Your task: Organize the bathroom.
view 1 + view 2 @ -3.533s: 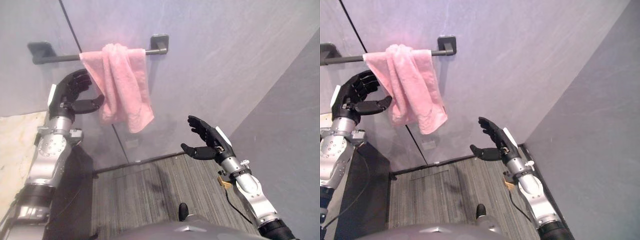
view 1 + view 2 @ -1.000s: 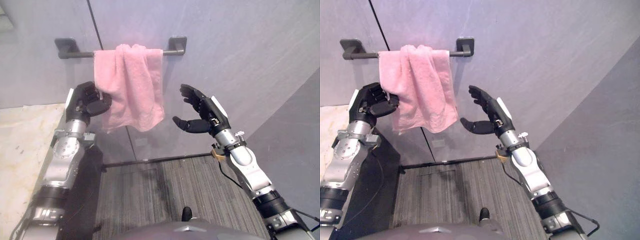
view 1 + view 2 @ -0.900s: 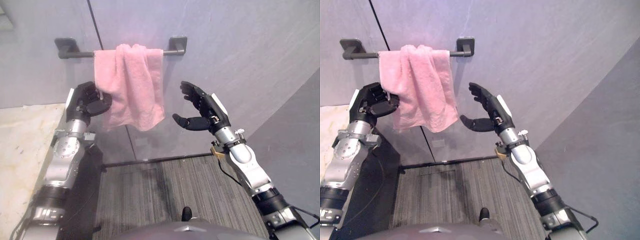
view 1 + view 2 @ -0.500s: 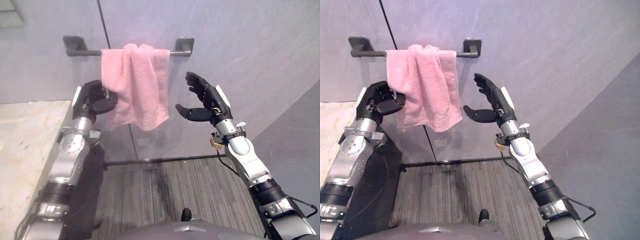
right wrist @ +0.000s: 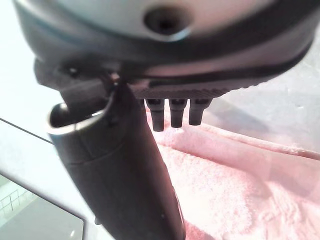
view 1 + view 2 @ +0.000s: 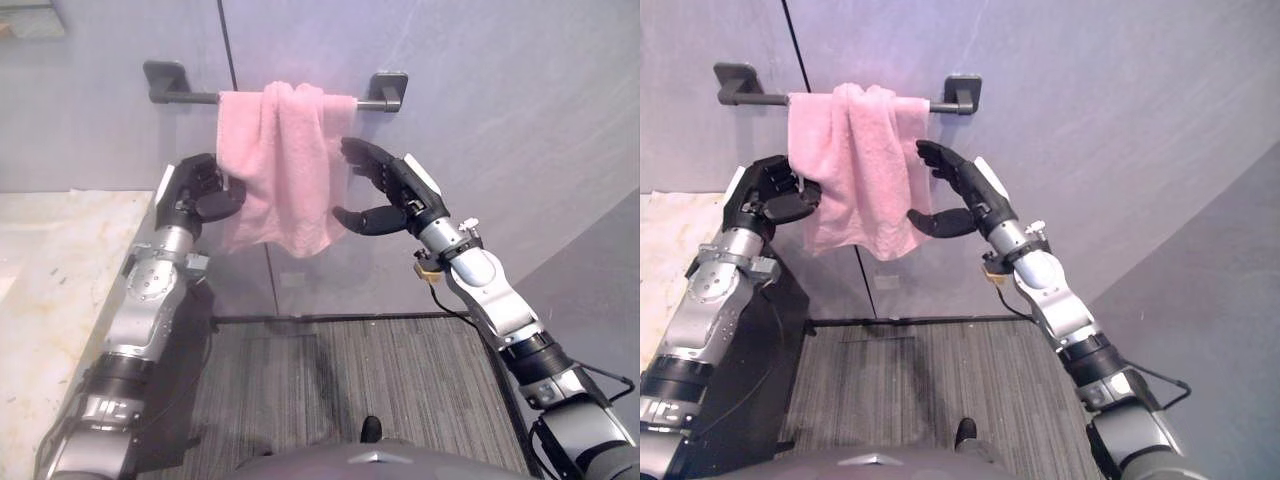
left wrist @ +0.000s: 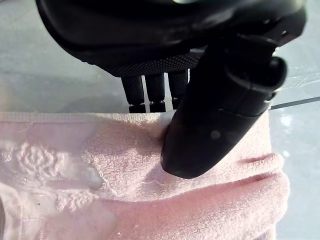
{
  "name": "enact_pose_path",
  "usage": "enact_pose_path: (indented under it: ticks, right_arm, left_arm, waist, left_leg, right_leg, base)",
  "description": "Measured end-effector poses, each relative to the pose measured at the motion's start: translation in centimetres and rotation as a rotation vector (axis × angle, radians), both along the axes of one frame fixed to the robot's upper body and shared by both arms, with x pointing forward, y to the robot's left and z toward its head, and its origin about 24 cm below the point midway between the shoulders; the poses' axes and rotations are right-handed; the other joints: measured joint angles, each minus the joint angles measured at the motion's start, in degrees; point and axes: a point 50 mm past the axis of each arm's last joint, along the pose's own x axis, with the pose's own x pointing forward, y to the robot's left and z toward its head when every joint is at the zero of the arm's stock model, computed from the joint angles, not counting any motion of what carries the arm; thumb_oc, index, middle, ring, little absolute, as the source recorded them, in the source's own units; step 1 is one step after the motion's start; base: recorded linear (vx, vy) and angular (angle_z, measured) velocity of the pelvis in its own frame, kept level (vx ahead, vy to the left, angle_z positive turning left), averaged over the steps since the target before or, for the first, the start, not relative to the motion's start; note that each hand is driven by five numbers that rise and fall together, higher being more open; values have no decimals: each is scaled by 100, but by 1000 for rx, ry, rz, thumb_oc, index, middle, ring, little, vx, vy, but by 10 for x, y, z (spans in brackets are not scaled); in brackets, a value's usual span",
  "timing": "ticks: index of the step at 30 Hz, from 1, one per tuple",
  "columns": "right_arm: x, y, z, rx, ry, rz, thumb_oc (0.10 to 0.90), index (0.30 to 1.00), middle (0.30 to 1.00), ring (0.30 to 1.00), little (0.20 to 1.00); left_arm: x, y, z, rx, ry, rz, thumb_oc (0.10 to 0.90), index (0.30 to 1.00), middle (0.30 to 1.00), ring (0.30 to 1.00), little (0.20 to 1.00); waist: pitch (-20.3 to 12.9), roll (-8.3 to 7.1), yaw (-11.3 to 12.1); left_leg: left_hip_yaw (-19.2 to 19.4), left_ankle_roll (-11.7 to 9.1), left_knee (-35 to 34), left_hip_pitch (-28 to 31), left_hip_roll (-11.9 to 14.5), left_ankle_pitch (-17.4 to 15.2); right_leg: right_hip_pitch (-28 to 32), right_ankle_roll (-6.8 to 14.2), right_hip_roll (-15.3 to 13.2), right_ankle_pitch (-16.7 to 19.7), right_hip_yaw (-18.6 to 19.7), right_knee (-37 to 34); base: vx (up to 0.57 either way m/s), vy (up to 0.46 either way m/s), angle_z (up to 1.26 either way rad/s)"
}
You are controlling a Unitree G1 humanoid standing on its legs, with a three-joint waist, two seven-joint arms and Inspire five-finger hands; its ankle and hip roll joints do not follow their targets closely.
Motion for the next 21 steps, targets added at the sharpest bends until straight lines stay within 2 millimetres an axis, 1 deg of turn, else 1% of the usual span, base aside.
enact_pose_path:
  ticks: [7,12,16,18,21]
  right_arm:
    - [4,2,9,0,-25,-2,800,900,900,900,900]
    - [6,-1,9,19,-37,-62,800,900,900,900,900]
    - [6,-3,10,21,-51,-97,800,900,900,900,900]
    - [6,-3,8,27,-48,-100,800,900,900,900,900]
    - [3,-4,3,27,-32,-103,800,900,900,900,900]
  left_arm:
    - [3,-3,0,-5,4,-6,406,309,309,309,309]
    - [4,-3,1,-5,12,-4,416,324,324,324,324]
    - [4,-3,1,0,12,-3,439,359,359,359,359]
    - [4,-3,0,5,15,-2,455,382,382,382,382]
    - [4,-3,0,7,16,-2,458,387,387,387,387]
  waist:
    - [2,-3,-3]
    - [19,-24,-1]
    - [44,-24,-13]
    - [76,-11,-18]
    - [93,0,-19]
  left_leg:
    - [-29,0,0,0,4,0]
    - [-40,0,-2,0,2,0]
    - [-37,0,-5,1,1,1]
    - [-32,1,-3,4,0,2]
    - [-29,1,-3,1,1,2]
  right_leg:
    - [19,-1,-2,0,-33,0]
    - [26,0,-5,0,-41,-1]
    - [25,0,-5,-1,-36,-1]
    - [23,0,-4,-1,-23,-1]
    - [18,0,-3,-1,-18,0]
  base:
    - [4,0,1]
    - [0,0,0]
    - [0,0,0]
    - [0,0,0]
    - [0,0,0]
